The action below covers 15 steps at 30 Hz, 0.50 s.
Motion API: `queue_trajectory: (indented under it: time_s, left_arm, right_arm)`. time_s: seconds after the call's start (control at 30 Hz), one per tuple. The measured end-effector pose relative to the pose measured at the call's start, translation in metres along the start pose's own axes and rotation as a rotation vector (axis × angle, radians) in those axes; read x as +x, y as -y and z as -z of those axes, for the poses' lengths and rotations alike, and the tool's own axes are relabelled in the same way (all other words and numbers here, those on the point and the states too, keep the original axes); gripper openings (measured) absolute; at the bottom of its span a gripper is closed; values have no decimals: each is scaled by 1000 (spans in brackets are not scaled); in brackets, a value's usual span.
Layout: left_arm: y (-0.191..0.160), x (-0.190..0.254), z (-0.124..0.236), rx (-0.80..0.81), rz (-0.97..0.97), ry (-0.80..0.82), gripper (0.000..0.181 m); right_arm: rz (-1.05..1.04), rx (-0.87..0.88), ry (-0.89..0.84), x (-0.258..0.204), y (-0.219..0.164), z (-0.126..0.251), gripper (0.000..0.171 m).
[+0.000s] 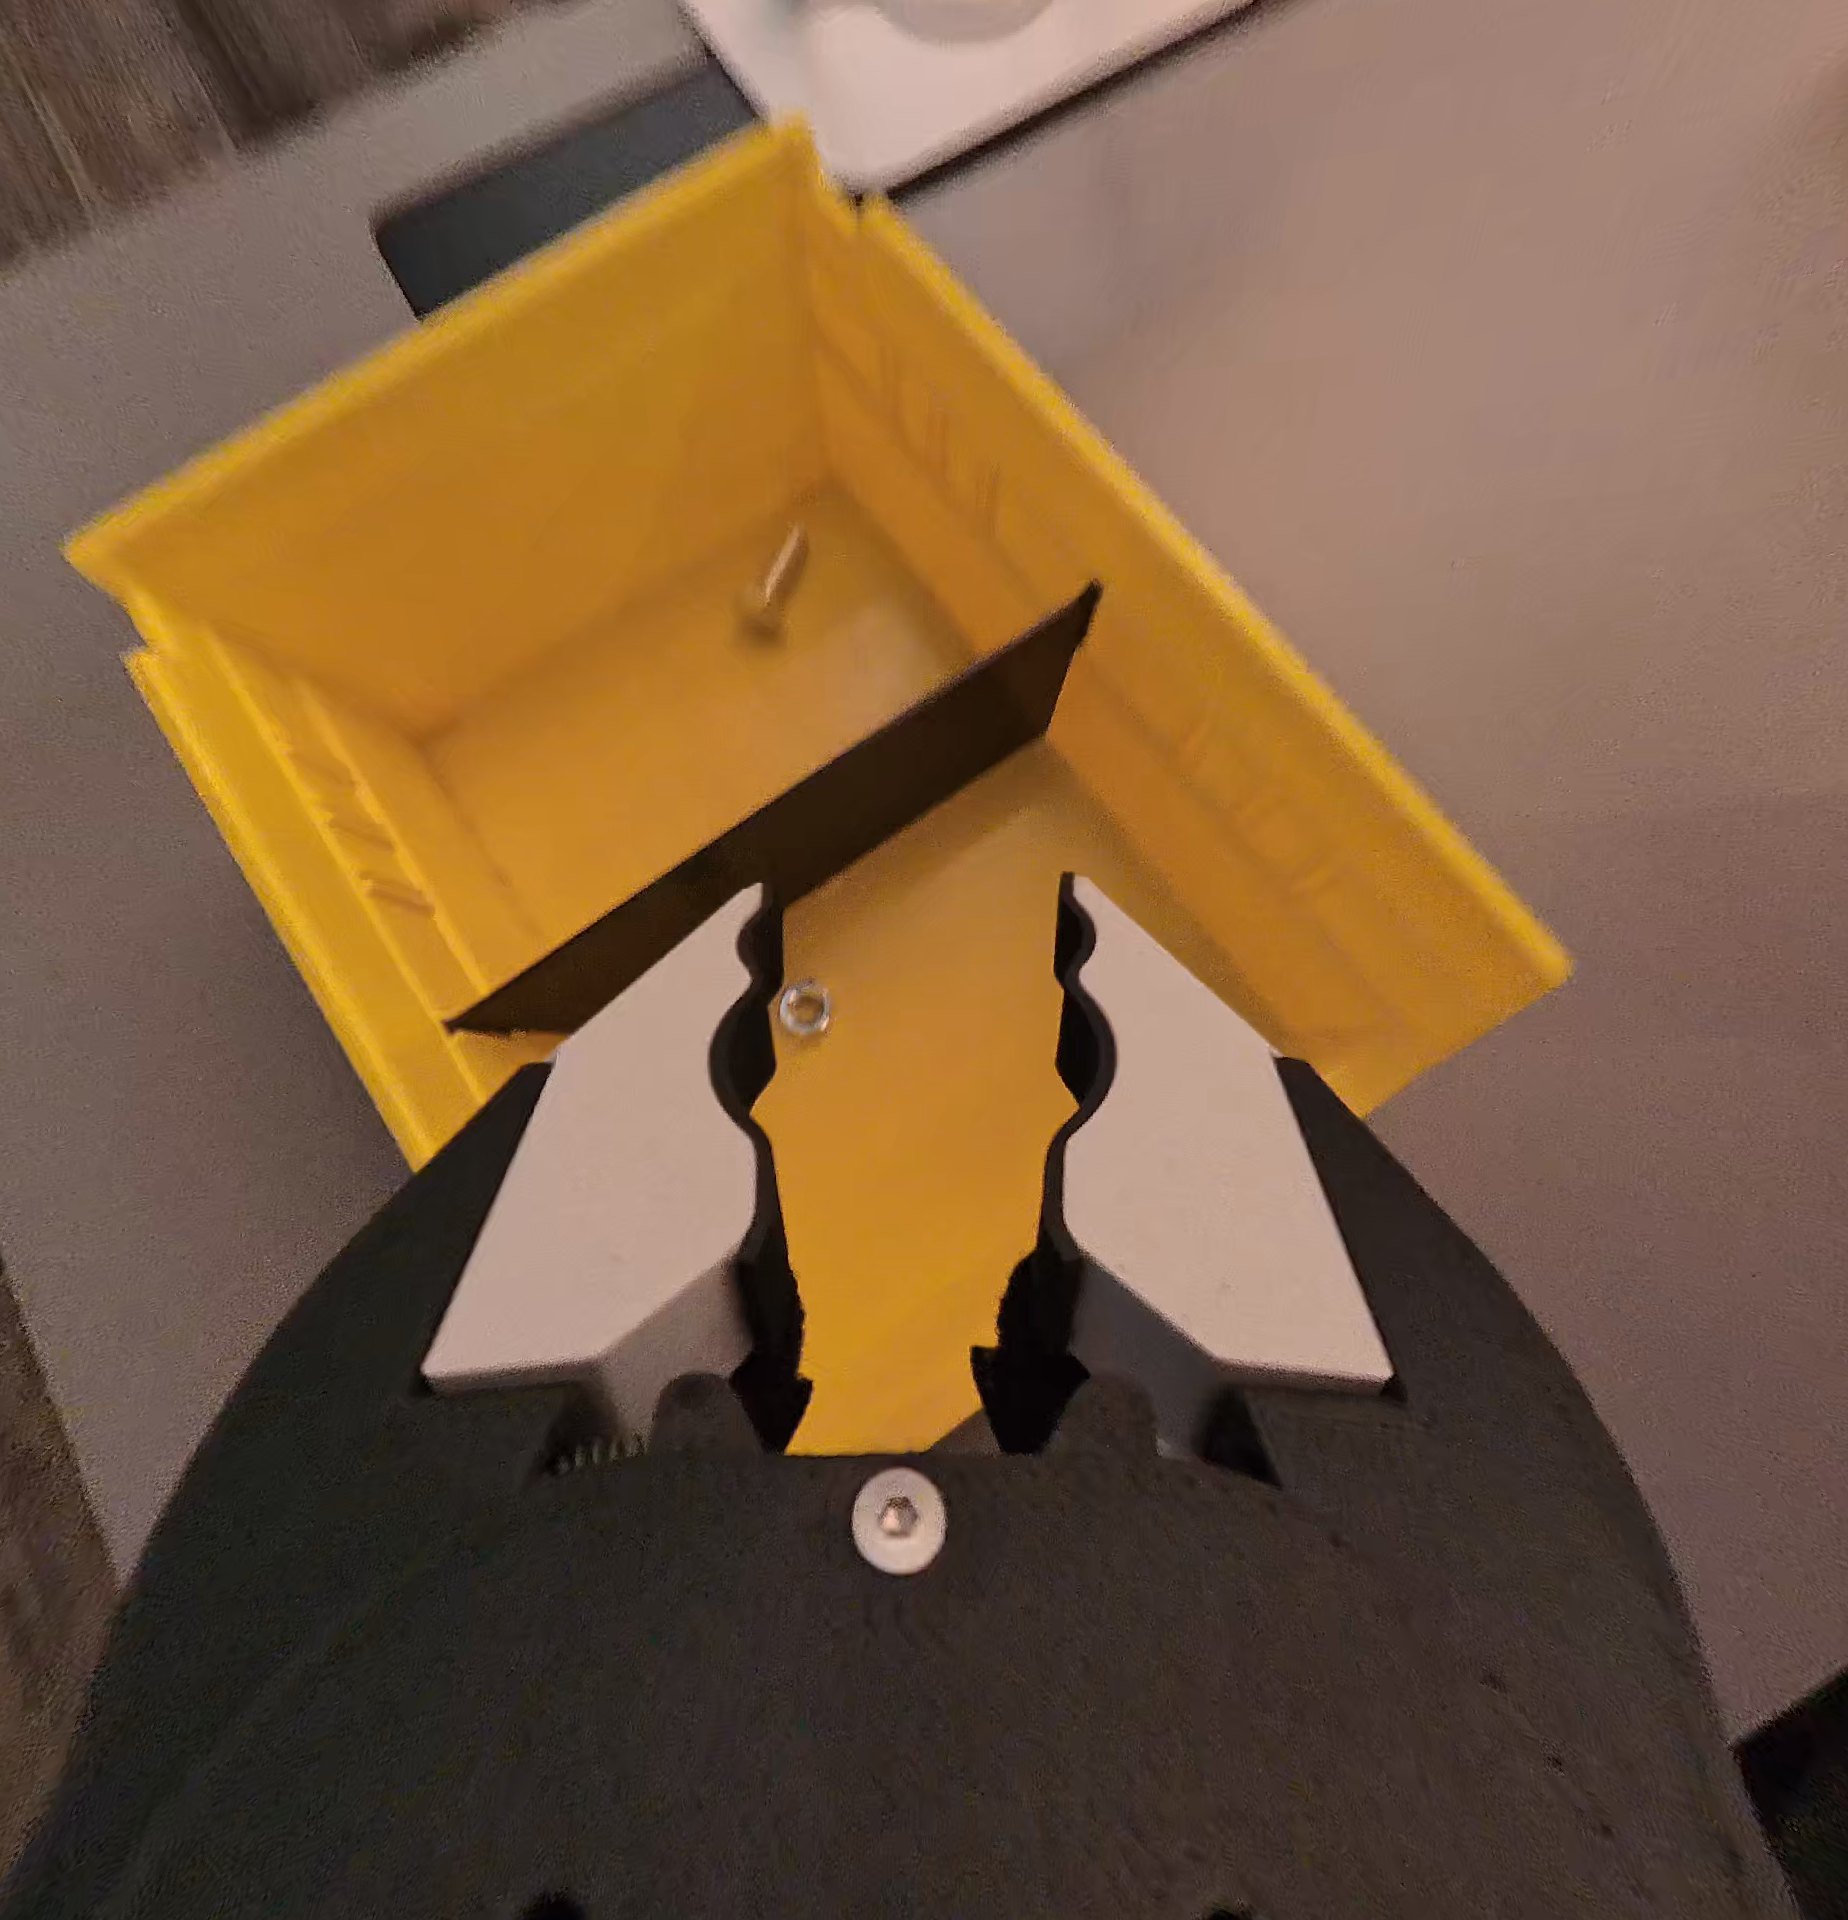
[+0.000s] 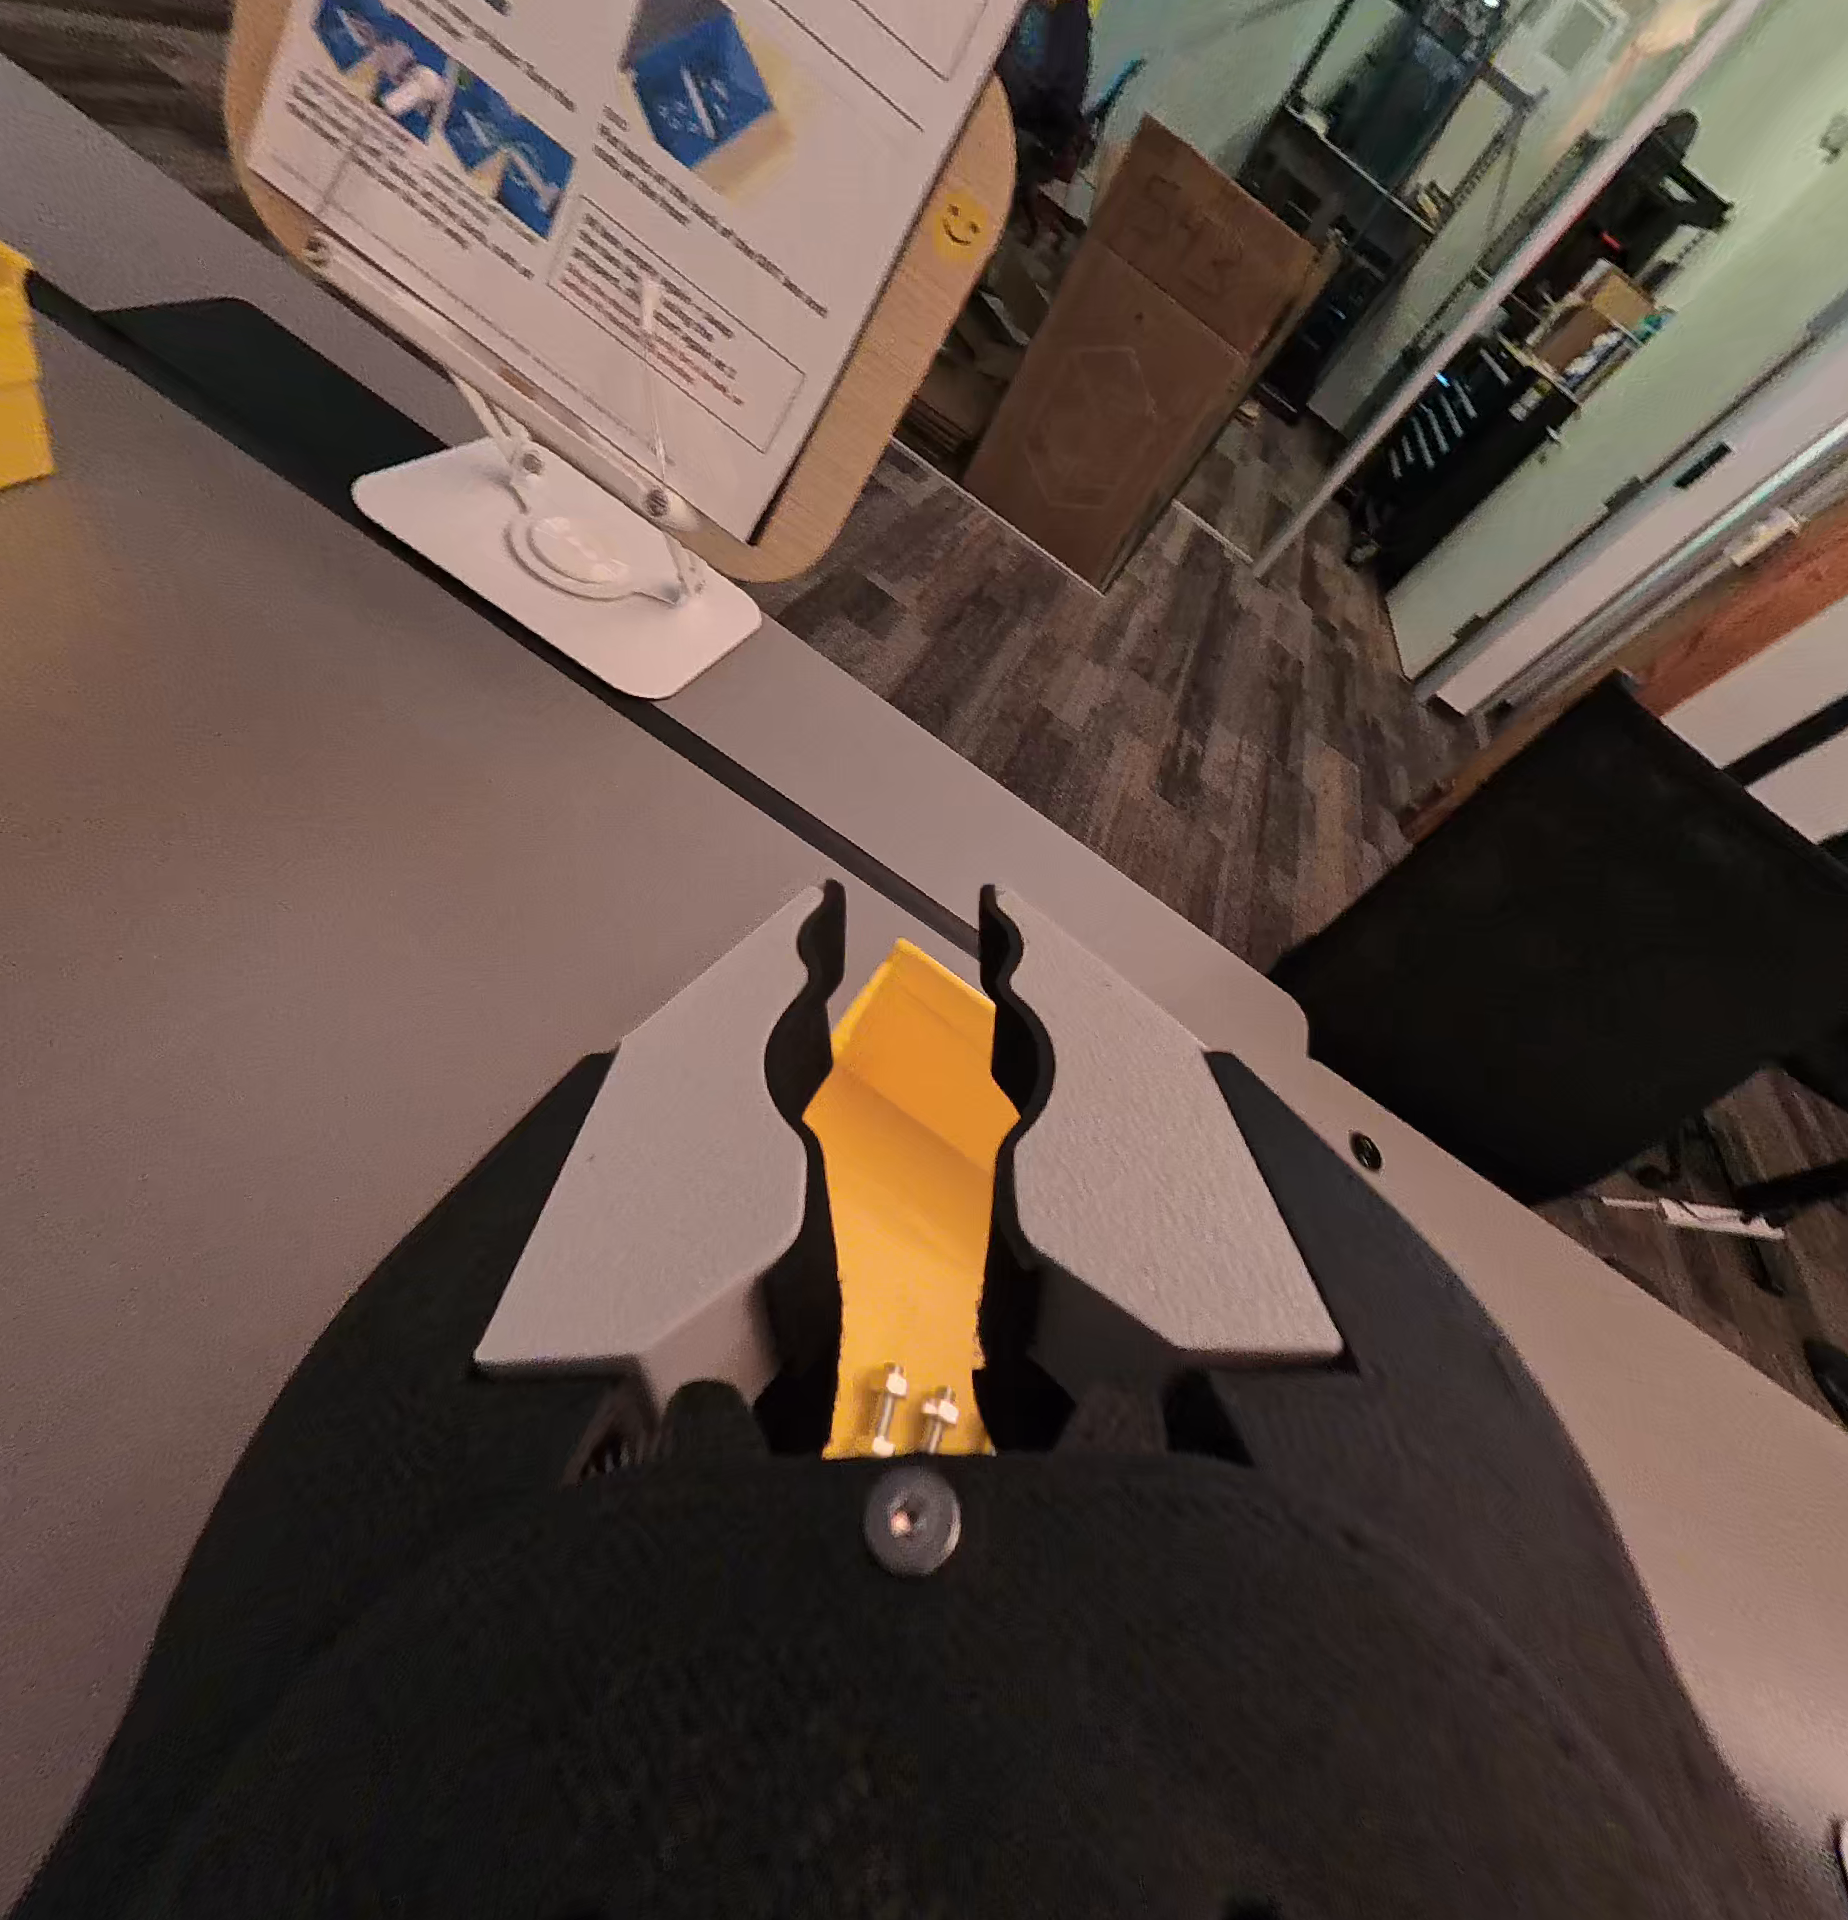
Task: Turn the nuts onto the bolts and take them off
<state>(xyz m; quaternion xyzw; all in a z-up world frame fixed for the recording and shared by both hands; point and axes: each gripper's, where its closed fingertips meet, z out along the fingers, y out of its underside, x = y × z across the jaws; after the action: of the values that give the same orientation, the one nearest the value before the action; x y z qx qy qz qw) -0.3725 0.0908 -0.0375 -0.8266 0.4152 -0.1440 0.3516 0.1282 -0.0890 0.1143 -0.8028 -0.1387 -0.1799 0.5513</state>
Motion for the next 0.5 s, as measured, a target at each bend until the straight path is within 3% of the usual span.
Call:
queue_trajectory:
  time_s: [0.17,0.23,0.37,0.5]
  left_arm:
    - [-32,-12,-30,-255,-13,-65,35]
    - [-39,-10,-39,-340,3,-144,36]
    - [-66,-25,-52,-559,-109,-120,40]
    - [-70,-26,-64,-604,-183,-120,42]
  right_arm:
    - [-54,-22,-22,18,-17,8,25]
    - [-77,-12,-8,21,-20,13,25]
    - [-105,5,-11,28,-23,19,25]
    - [-102,10,-10,28,-23,21,25]
